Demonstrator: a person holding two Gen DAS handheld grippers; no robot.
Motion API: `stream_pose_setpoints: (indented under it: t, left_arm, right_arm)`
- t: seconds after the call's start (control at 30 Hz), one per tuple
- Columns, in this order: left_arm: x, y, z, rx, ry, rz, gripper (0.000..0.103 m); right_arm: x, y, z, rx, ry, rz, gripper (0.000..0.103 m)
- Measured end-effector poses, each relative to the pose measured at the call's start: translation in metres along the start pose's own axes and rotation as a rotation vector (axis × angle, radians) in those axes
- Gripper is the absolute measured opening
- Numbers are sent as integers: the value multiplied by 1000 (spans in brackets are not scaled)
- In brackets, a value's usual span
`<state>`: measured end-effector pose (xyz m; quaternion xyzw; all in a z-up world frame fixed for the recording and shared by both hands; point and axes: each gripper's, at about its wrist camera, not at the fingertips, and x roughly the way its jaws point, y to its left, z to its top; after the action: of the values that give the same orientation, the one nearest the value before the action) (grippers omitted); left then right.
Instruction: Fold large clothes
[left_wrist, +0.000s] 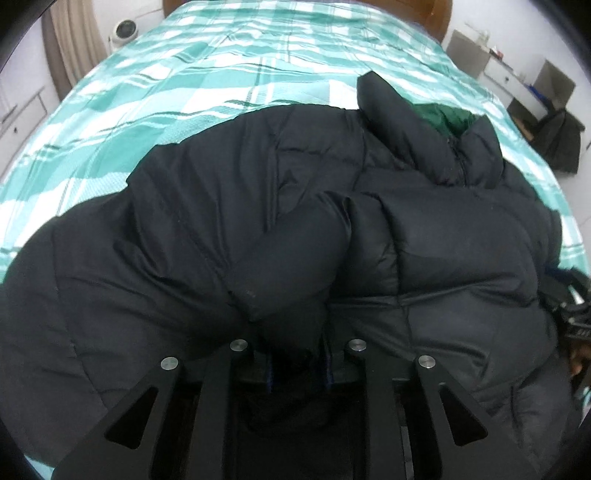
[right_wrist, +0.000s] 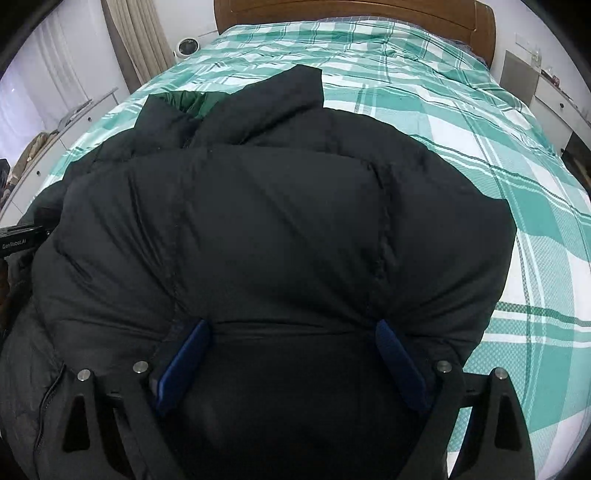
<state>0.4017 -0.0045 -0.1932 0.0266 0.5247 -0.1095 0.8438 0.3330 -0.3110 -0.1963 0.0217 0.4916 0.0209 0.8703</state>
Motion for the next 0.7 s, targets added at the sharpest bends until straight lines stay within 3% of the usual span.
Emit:
stream_pose_setpoints:
  t: [0.13, 0.27, 0.37, 0.47, 0.53, 0.7]
  left_arm:
    - [-7, 0, 3, -7, 13, 0, 23]
    - [-18, -1, 4, -15, 22, -3, 28]
    - [-17, -4, 2, -9, 24, 16, 37]
    - [-19, -5, 0, -25, 21, 39, 51]
    - [-30, -2, -5, -45, 12, 39, 69]
    - [-76, 2, -34, -38, -73, 18, 85]
  right_arm:
    - [-38, 6, -5, -19, -33, -18, 94]
    - [-86, 19, -18, -56, -103, 50, 94]
    - [-73, 19, -28, -47, -49, 72, 94]
    - [-34, 12, -36, 4, 83, 58, 95]
    - [-34, 12, -37, 34, 60, 56, 95]
    - [-77, 21, -42, -4, -35, 8, 95]
